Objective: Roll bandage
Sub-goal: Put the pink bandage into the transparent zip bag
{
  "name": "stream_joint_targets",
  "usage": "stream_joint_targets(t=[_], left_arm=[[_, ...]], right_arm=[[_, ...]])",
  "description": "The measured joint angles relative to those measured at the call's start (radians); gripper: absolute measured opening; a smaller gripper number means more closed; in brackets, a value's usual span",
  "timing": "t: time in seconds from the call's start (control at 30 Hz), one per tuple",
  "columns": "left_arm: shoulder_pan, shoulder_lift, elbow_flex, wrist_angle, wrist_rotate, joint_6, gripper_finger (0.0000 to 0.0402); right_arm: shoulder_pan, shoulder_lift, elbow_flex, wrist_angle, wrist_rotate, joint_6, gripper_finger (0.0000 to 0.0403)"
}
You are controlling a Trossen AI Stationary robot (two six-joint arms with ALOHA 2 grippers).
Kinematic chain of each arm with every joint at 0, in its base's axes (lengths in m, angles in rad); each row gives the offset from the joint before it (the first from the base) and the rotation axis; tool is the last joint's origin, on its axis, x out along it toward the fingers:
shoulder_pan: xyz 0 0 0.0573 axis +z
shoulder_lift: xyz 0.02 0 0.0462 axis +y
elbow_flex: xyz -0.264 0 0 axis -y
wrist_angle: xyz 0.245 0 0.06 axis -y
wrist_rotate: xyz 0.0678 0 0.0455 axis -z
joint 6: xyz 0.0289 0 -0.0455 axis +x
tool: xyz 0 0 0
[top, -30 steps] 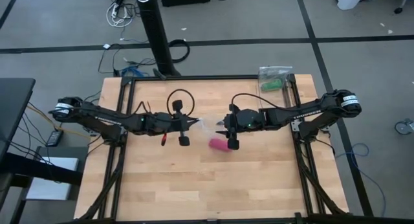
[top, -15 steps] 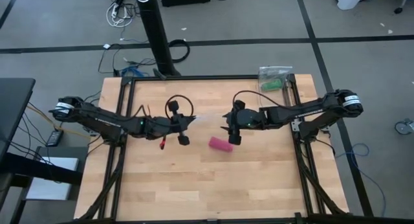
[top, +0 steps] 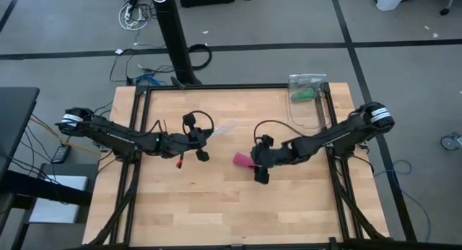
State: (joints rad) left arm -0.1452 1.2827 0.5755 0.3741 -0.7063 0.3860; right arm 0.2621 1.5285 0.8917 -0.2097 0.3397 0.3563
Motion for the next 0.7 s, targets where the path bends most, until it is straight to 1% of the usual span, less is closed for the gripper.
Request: stream_joint_targets(t=[0.13,0.23,0.37,0.43,0.53,0.6,0.7], left_arm=[[-0.002,0.000,0.000,0.000,0.000,-0.005,0.0001],[-0.002,0.000,0.000,0.000,0.000,-0.009,0.0002],[-0.002,0.000,0.000,0.000,0.001,-0.021,0.0002],[-0.002,0.000,0.000,-0.001,0.001,-0.021,0.0002],[-0.002,0.000,0.000,-0.001,0.001,-0.023,0.0002],[-0.002,0.000,0.000,-0.003,0.002,-0.024,0.0002],[-0.002,0.000,0.000,-0.003,0.005,-0.024,0.0003]], right_arm=[[0.011,0.079,0.000,0.001,0.017,0.063,0.0279],[0.008,0.138,0.000,0.001,0.039,0.070,0.0279],[0.004,0.202,0.000,0.020,0.023,0.070,0.0274],[0.005,0.222,0.000,0.025,0.012,0.069,0.0264],[0.015,0.227,0.003,0.019,0.017,0.069,0.0223],[0.022,0.215,0.015,-0.007,0.032,0.068,0.0175],[0.024,0.172,0.062,-0.077,0.061,0.046,0.0088]])
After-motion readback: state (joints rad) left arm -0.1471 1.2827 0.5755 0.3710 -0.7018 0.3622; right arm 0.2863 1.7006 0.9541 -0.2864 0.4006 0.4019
